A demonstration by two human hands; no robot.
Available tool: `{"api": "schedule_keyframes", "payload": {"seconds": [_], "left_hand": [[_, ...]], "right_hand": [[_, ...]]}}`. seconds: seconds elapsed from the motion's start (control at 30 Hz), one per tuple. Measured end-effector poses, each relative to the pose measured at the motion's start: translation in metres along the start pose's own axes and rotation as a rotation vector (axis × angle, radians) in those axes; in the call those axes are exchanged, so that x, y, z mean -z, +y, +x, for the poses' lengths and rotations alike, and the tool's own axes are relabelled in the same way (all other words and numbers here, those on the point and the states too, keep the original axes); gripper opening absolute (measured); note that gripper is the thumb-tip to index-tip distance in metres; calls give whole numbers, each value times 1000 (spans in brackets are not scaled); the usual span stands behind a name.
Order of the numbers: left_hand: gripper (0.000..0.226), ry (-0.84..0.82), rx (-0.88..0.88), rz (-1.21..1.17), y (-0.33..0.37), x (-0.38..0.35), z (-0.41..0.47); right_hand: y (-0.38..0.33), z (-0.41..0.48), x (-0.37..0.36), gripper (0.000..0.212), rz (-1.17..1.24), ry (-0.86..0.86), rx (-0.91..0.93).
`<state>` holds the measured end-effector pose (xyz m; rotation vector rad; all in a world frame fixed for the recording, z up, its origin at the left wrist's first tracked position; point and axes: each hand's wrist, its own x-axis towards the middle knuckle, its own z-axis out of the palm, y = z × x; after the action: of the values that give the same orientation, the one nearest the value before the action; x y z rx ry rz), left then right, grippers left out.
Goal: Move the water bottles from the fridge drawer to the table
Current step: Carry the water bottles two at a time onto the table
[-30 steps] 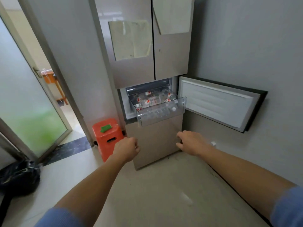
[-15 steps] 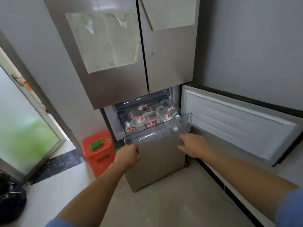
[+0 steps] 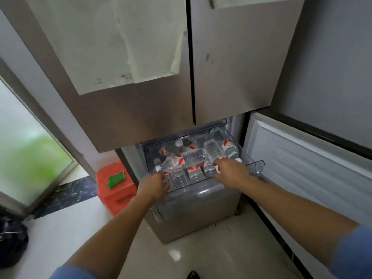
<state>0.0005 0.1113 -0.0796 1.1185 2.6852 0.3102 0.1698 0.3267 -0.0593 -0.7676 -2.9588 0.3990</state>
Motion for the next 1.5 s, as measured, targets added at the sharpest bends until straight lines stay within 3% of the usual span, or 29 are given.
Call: {"api": "schedule_keyframes", "payload": {"seconds": [0.37,0.5,0.6,0.77,0.9,1.03,1.2,1.33,1.5], "left_hand": [[66,-288,20,225,-37,-34,118],[61,-264,-40,258,-35,-35,122],[49,-257,-121,74,-38,-29,109],[26,-61,-149,-291,-29,-2,69],[43,121,37,-384,-23,10,40],[50,261,191,-482,-24,9,10],[39,341,377,-546,-21,-6,-20],[25,443,516,-566,-14,-15,-26],[32,510,600,-574,-2,-17,-19]], "right_hand": [[15,93,-31,40,64,-118,-116],[17,117,-43,32,43,-149,-94],[16,133,-49,26,125,-198,-127],[9,163,-45,28,203,-193,-93],[-13,189,-44,33,279,-220,-61],[-39,208,-55,53,321,-250,-21],[-71,217,-78,100,600,-209,-277],[-85,214,-83,78,589,-134,-321],[-72,197,-79,59,496,-139,-179]]}}
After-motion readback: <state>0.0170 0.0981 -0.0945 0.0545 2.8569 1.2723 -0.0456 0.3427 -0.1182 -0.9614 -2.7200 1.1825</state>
